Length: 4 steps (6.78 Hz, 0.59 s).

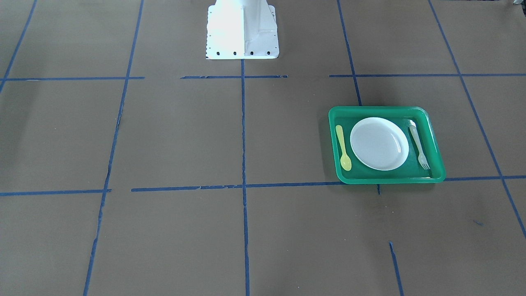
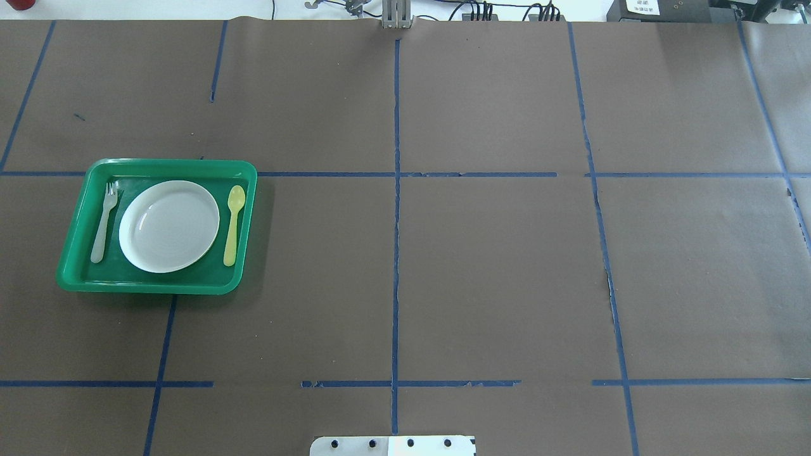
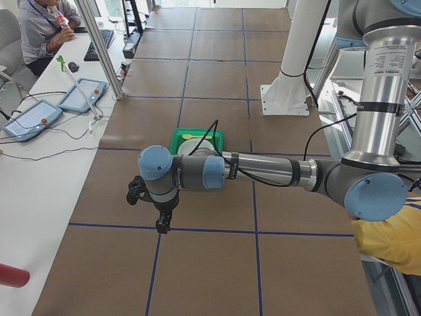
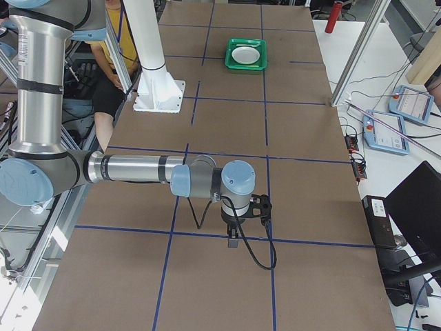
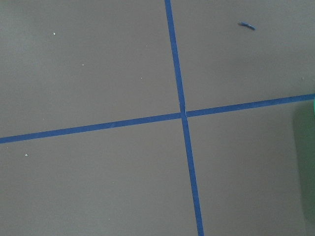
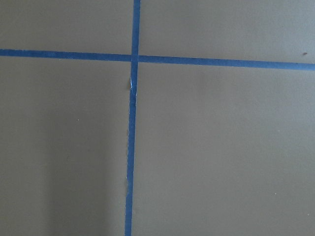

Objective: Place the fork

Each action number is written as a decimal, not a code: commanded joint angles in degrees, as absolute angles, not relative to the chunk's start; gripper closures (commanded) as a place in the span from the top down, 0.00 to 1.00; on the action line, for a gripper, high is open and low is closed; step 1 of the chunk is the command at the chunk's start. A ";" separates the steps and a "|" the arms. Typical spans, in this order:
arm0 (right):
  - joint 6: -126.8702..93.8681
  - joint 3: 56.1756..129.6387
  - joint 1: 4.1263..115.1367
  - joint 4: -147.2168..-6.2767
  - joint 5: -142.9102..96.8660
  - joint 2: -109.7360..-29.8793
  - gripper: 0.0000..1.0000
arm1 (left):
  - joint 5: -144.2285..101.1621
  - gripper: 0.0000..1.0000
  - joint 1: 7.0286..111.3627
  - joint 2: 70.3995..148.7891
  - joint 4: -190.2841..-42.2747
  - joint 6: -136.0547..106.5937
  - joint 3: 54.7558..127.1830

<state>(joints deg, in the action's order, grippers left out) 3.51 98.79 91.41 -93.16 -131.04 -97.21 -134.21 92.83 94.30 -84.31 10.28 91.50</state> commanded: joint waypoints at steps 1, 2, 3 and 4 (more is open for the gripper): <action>3.52 98.79 91.41 -93.16 -131.04 -97.21 1.00 | -134.21 1.00 92.72 94.39 -84.46 10.28 91.32; 3.52 98.79 91.41 -93.16 -131.04 -97.21 1.00 | -134.21 1.00 92.72 94.39 -84.46 10.28 91.49; 3.52 98.79 91.41 -93.16 -131.04 -97.21 1.00 | -134.21 1.00 92.72 94.92 -84.46 10.28 91.32; 3.52 98.79 91.41 -93.16 -131.04 -97.21 1.00 | -134.21 1.00 92.72 94.92 -84.46 10.28 91.14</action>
